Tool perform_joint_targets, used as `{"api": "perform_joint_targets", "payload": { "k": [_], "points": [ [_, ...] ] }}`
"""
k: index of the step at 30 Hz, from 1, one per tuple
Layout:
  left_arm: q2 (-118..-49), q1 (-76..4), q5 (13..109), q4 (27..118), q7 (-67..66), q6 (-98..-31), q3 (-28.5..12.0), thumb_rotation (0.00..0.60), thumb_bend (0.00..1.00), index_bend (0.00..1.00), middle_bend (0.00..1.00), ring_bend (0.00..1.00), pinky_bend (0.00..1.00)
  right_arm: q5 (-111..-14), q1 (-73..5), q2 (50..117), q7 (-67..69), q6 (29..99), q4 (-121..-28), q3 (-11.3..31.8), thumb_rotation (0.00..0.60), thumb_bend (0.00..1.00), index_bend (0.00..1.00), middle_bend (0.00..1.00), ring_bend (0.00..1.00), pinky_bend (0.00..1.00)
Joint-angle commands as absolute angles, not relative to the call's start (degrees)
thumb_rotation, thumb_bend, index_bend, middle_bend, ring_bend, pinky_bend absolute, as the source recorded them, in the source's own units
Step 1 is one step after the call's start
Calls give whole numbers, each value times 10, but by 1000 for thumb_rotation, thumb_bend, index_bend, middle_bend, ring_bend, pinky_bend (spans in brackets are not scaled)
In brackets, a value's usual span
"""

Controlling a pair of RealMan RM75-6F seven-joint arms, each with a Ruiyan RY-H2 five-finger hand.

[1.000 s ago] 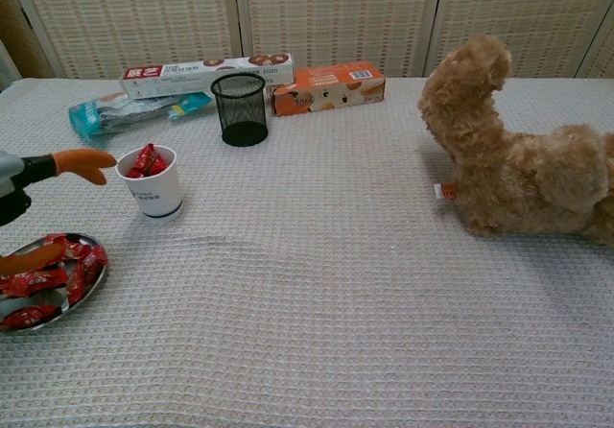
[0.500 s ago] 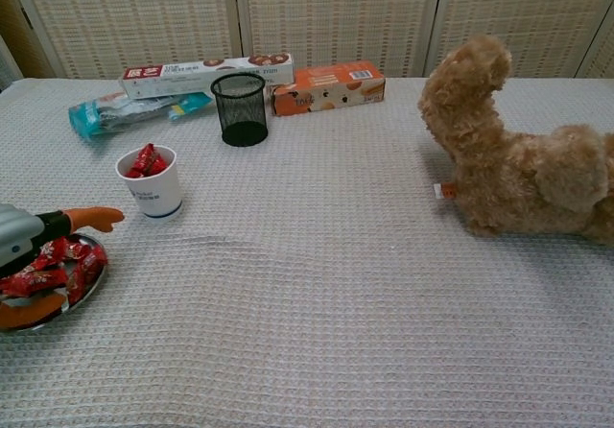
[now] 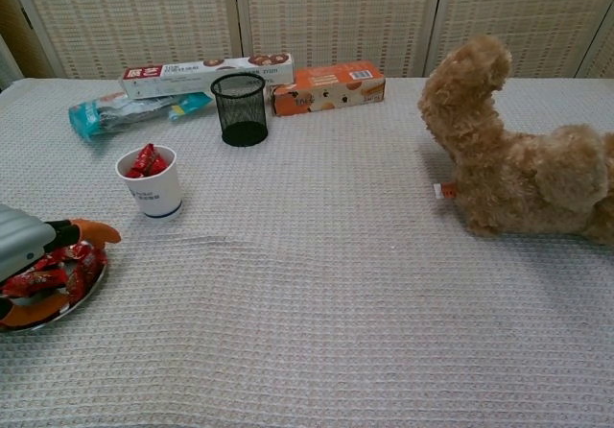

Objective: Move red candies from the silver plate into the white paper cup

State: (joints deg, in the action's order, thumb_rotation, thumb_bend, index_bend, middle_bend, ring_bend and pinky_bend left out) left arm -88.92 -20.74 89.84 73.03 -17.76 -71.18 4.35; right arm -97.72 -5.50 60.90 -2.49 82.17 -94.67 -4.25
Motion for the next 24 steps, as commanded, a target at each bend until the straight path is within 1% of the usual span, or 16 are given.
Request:
{"api": "perform_joint_targets", "payload": {
  "k": [1,2,6,9,12,18,24],
  "points": [
    [-888,-206,897,729,-178,-709,43,600,382,214,259,875,1000,-977,-55,609,-25,822,-947,-42,600,64,0,0,0,0],
    [-888,-206,896,728,-179,-709,43,600,382,220,265,875,1000,-976,-55,609,-25,822,-947,-42,600,64,0,0,0,0],
    [-889,-205,893,726,-178,-704,42,600,383,193,281,875,1000,-976,-56,609,-26,820,-947,-42,600,64,0,0,0,0],
    [-891,-205,893,724,-179,-701,41,600,381,211,299,875,1000,-975,-55,609,-26,821,-947,-42,600,64,0,0,0,0],
    [-893,-205,893,723,-185,-699,41,600,380,253,343,875,1000,-976,-55,609,-25,822,-947,-42,600,64,0,0,0,0],
    [-898,-204,892,712,-190,-700,39,600,376,359,391,875,1000,-975,-54,608,-24,824,-946,-41,600,64,0,0,0,0],
    [-901,-202,894,705,-194,-702,37,600,380,442,443,875,1000,-977,-55,607,-22,821,-947,-43,600,64,0,0,0,0]
  ]
}}
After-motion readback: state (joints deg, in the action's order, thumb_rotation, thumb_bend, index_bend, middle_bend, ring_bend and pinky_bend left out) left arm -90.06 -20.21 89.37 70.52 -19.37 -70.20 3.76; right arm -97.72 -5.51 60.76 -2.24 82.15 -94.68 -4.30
